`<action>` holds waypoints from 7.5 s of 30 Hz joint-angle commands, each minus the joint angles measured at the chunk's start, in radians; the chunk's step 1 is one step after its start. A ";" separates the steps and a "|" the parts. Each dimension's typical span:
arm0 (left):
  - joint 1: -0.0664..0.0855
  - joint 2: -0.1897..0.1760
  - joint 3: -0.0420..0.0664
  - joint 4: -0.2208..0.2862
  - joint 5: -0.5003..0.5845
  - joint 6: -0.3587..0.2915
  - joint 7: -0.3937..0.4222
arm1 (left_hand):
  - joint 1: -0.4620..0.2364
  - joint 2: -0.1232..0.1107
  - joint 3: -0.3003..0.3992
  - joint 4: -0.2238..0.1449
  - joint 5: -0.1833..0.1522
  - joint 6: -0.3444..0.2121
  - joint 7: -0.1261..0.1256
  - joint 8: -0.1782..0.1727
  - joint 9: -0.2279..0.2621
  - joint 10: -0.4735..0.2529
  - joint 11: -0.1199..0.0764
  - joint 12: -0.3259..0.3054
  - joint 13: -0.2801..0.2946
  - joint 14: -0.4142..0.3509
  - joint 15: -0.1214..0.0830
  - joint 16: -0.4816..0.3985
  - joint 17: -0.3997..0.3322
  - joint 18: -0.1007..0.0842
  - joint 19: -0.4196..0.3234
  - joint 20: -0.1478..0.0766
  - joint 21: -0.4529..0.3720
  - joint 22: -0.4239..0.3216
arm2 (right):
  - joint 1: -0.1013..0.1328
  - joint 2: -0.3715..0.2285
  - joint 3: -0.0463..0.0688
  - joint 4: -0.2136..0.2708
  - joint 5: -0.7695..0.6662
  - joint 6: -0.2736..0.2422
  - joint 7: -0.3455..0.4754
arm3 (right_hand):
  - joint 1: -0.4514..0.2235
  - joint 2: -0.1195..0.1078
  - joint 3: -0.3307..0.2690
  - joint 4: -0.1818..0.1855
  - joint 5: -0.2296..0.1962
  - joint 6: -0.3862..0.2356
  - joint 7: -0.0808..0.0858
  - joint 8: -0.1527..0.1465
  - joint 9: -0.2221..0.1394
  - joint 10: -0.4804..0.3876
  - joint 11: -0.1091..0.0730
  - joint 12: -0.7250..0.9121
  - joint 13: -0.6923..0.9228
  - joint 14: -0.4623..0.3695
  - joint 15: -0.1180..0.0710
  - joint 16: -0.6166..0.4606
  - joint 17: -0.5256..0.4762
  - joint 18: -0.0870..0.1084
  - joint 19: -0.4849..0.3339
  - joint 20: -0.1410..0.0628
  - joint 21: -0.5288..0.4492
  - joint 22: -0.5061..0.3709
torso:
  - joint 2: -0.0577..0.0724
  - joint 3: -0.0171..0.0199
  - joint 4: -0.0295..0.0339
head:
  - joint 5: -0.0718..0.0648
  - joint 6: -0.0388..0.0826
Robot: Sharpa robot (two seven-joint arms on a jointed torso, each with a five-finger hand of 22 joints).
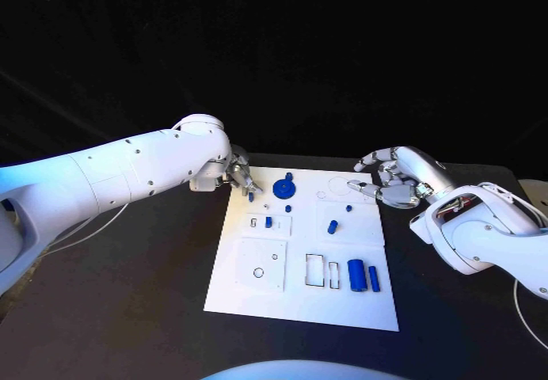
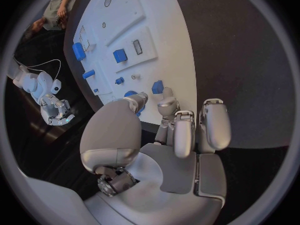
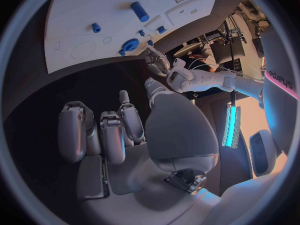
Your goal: Assemble the parts on the task board
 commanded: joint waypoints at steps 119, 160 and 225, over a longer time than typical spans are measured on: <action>-0.084 -0.214 -0.009 0.369 0.055 -0.192 0.005 | 0.138 -0.018 0.434 -0.316 0.164 0.038 -0.022 0.086 0.065 0.060 -0.028 -0.006 -0.027 0.101 -0.015 0.006 0.253 -0.013 0.028 -0.015 0.031 0.057 | -0.008 0.006 0.000 -0.015 0.050 0.015 0.033 | -0.002 0.013 0.009 -0.001 0.025 -0.012 -0.001 0.021 -0.003 -0.072 -0.004 -0.087 -0.030 0.060 -0.010 -0.074 0.106 0.055 -0.087 -0.005 -0.181 0.017 | -0.001 0.0010 0.0005 | 0.011 -0.015; -0.085 -0.209 -0.009 0.371 0.055 -0.166 0.003 | 0.123 -0.028 0.423 -0.313 0.210 0.050 -0.026 0.086 0.068 0.068 -0.032 -0.007 -0.029 0.103 -0.017 0.009 0.259 -0.014 0.031 -0.017 0.034 0.063 | -0.008 0.007 0.000 -0.016 0.049 0.012 0.034 | -0.001 0.013 0.011 -0.002 0.025 -0.012 -0.001 0.022 -0.003 -0.073 -0.005 -0.089 -0.031 0.059 -0.011 -0.077 0.102 0.055 -0.088 -0.005 -0.186 0.014 | -0.001 0.0017 -0.0003 | 0.014 -0.016; -0.087 -0.190 -0.013 0.337 0.015 -0.149 0.002 | 0.017 -0.032 0.092 -0.105 0.219 0.114 -0.060 0.062 0.109 0.094 -0.056 0.035 0.048 0.104 -0.038 0.011 0.263 -0.015 0.034 -0.036 0.030 0.067 | -0.008 -0.006 0.000 -0.008 0.034 -0.029 0.036 | -0.005 0.006 0.009 -0.001 0.023 -0.013 -0.002 0.025 -0.003 -0.071 -0.006 -0.092 -0.035 0.059 -0.012 -0.083 0.096 0.057 -0.088 -0.007 -0.198 0.007 | -0.001 0.0005 0.0002 | 0.005 -0.021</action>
